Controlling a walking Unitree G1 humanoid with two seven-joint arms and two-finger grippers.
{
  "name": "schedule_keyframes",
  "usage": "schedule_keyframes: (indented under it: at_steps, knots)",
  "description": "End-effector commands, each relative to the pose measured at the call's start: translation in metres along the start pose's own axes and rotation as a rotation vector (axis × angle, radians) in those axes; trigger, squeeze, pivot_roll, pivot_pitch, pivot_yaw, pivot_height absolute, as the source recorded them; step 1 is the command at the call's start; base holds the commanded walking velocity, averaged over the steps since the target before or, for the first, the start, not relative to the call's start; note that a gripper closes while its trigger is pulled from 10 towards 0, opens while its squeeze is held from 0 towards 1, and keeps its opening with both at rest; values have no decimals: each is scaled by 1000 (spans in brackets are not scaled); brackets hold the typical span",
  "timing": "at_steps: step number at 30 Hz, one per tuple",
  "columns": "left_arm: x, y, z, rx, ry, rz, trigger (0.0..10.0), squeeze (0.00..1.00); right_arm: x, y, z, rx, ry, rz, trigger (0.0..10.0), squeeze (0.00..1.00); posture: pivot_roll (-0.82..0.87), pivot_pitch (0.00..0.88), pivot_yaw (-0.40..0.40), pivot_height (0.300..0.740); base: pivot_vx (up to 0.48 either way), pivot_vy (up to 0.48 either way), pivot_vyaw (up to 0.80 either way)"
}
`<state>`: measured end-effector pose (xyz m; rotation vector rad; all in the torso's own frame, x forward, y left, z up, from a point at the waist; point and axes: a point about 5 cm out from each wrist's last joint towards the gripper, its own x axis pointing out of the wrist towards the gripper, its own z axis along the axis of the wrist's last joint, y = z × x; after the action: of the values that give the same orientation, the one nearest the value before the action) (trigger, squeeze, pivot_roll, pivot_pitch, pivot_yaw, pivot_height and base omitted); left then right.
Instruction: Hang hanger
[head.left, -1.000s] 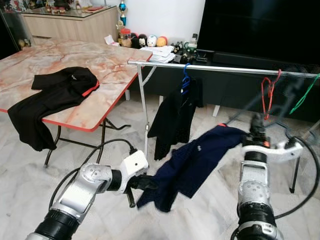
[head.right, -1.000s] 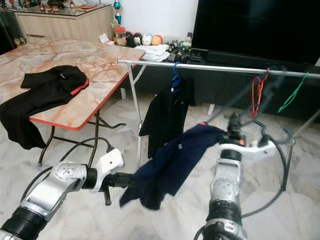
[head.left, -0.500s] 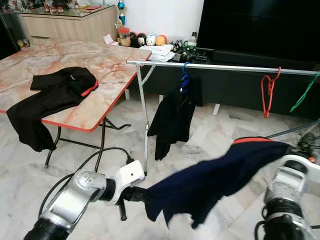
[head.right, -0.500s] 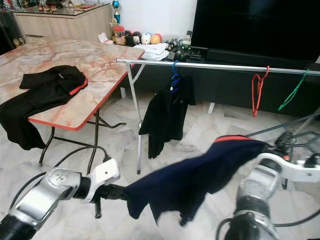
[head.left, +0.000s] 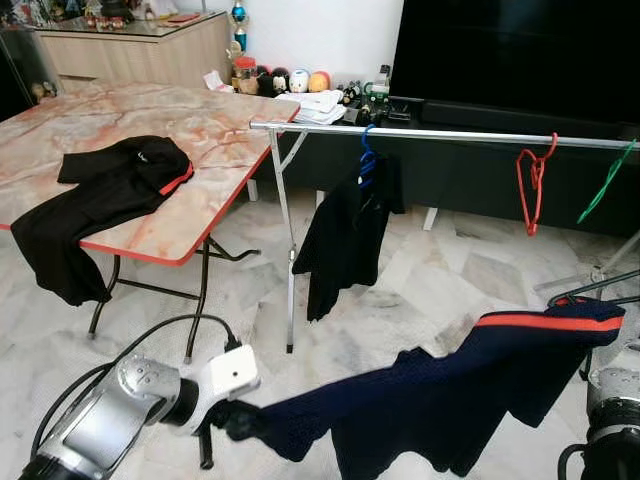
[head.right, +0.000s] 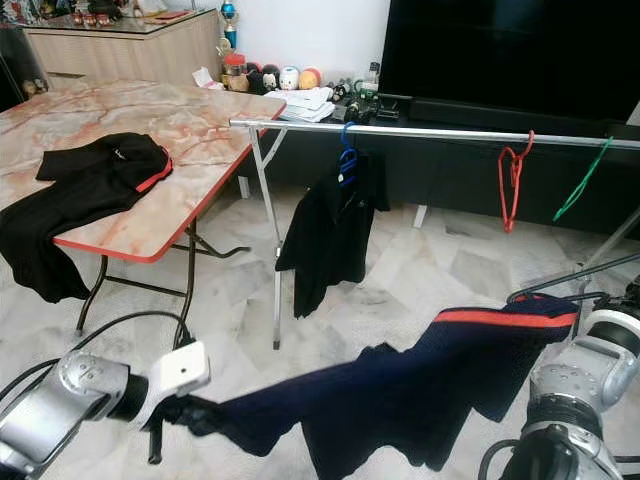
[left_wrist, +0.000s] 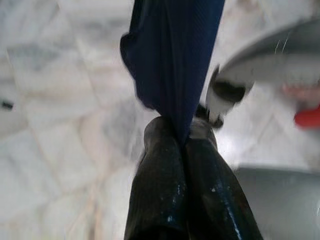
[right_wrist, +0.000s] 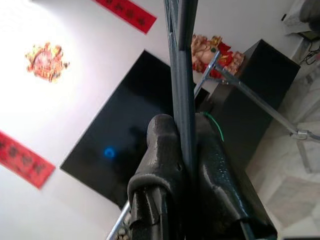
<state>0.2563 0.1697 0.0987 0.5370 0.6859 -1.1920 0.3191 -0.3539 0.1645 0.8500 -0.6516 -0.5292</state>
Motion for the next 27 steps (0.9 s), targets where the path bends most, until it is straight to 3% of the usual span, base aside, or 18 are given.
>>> schedule_keyframes:
  at_steps: [1, 5, 6, 8, 13, 14, 15, 17, 18, 19, 21, 22, 27]
  knots:
    - [-3, 0, -6, 2, 41, 12, 10000, 0, 8, 7, 9, -34, -26, 19, 10000, 0, 132, 21, 5, 740, 0, 0, 0]
    - [-8, -2, -22, 16, 165, -9, 10000, 0, 8, 4, 10, -132, -10, 5, 10000, 0, 134, 23, 6, 740, 0, 0, 0]
    - [-11, -1, -37, 25, 275, 1, 10000, 0, 8, 4, 11, -143, -12, 5, 10000, 0, 131, 24, 8, 740, 0, 0, 0]
    - [-13, -1, -42, 31, 312, 6, 10000, 0, 8, 4, 11, -149, -13, 5, 10000, 0, 131, 24, 8, 740, 0, 0, 0]
    - [-19, -4, -52, 34, 381, 3, 10000, 0, 7, 6, 7, -392, 48, 37, 10000, 0, 129, 27, 9, 740, 0, 0, 0]
    - [-18, -2, -51, 30, 369, 25, 10000, 0, 3, 6, -5, -485, 127, 64, 10000, 0, 129, 27, 9, 740, 0, 0, 0]
    - [-17, -2, -50, 30, 364, 31, 10000, 0, 1, 7, -9, -508, 151, 73, 10000, 0, 129, 27, 9, 740, 0, 0, 0]
    - [-13, 1, -45, 38, 324, 51, 10000, 0, -7, 6, -30, -637, 314, 121, 10000, 0, 127, 27, 7, 740, 0, 0, 0]
    - [-10, 6, -36, 76, 277, 93, 10000, 0, -19, 5, -50, -773, 433, 208, 10000, 0, 127, 28, 5, 740, 0, 0, 0]
    - [-10, 6, -36, 76, 277, 93, 10000, 0, -19, 5, -50, -773, 433, 208, 10000, 0, 127, 28, 5, 740, 0, 0, 0]
    - [-6, 16, -25, 97, 215, 174, 10000, 0, -38, 0, -74, -883, 609, 268, 10000, 0, 124, 29, 3, 740, 0, 0, 0]
    - [-3, 23, -14, 107, 155, 224, 10000, 0, -55, -6, -93, -927, 742, 277, 10000, 0, 127, 30, 1, 740, 0, 0, 0]
    - [-2, 28, -3, 122, 105, 268, 10000, 0, -72, -10, -107, -915, 820, 263, 10000, 0, 130, 30, 0, 740, 0, 0, 0]
